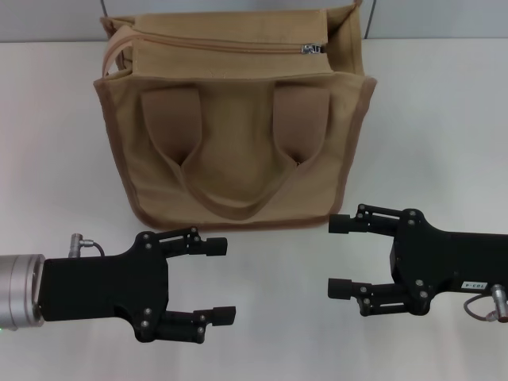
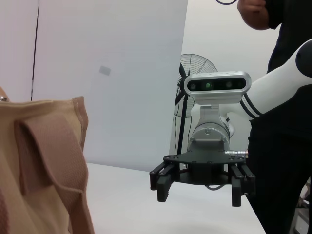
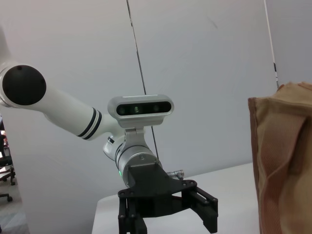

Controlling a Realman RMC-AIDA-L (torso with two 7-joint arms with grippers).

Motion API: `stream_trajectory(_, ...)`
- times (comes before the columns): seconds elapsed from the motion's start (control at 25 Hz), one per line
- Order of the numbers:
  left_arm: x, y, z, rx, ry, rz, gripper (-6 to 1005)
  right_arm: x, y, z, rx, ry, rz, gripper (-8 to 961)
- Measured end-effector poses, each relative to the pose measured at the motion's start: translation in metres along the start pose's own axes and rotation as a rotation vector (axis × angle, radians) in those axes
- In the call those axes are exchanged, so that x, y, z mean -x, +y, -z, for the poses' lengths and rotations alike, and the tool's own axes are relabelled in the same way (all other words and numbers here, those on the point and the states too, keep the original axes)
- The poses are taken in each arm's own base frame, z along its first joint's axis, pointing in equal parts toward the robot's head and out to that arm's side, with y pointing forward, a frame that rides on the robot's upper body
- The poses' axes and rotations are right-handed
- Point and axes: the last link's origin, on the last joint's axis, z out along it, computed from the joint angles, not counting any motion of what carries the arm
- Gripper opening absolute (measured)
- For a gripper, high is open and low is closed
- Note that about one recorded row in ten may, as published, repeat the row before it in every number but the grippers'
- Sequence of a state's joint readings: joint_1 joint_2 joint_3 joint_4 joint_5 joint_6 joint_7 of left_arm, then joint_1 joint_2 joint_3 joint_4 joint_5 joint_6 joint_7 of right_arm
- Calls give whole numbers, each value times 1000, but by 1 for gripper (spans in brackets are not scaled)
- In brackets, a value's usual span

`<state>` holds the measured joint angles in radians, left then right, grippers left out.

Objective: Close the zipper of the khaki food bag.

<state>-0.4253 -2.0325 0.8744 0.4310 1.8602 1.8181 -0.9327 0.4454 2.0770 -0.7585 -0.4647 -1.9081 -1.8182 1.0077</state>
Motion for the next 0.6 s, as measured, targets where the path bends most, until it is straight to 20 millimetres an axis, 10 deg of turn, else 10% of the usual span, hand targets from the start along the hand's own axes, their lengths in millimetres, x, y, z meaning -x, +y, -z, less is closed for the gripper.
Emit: stream_trajectory(0.6, -1, -1, 0, 0, 1, 0, 835, 0, 0, 0, -2, 0, -1, 823)
